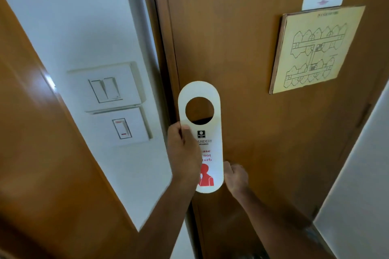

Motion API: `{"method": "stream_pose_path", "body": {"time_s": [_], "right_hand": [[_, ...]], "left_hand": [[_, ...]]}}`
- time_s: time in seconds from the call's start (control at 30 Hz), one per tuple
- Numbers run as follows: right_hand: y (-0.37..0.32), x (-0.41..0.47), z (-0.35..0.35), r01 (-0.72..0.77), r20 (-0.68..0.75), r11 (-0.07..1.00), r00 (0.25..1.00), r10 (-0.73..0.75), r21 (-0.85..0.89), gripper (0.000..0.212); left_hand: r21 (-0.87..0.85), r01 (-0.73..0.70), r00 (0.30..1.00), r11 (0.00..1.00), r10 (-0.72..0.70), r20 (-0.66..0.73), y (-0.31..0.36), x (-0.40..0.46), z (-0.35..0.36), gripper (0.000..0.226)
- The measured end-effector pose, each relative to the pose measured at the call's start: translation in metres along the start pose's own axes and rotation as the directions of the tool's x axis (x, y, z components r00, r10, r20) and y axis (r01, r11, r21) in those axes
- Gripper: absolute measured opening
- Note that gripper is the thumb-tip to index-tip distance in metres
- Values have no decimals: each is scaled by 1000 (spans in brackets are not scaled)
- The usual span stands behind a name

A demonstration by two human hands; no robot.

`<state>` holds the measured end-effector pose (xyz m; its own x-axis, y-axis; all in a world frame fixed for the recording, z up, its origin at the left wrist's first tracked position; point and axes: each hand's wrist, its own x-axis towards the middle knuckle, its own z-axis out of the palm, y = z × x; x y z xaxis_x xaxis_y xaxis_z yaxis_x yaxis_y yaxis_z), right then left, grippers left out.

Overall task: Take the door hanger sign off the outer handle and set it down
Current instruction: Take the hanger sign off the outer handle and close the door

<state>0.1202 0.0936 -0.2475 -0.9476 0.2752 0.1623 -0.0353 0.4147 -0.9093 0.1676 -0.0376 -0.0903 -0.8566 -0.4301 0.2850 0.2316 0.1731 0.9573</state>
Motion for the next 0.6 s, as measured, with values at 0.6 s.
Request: {"method": "stream_pose_path", "body": {"time_s": [0.6], "right_hand": [[-5, 65, 25, -56, 197, 998, 979, 48, 38, 39]], "left_hand": [[-7, 203, 979, 979, -203, 10, -44, 87, 44, 22]]}}
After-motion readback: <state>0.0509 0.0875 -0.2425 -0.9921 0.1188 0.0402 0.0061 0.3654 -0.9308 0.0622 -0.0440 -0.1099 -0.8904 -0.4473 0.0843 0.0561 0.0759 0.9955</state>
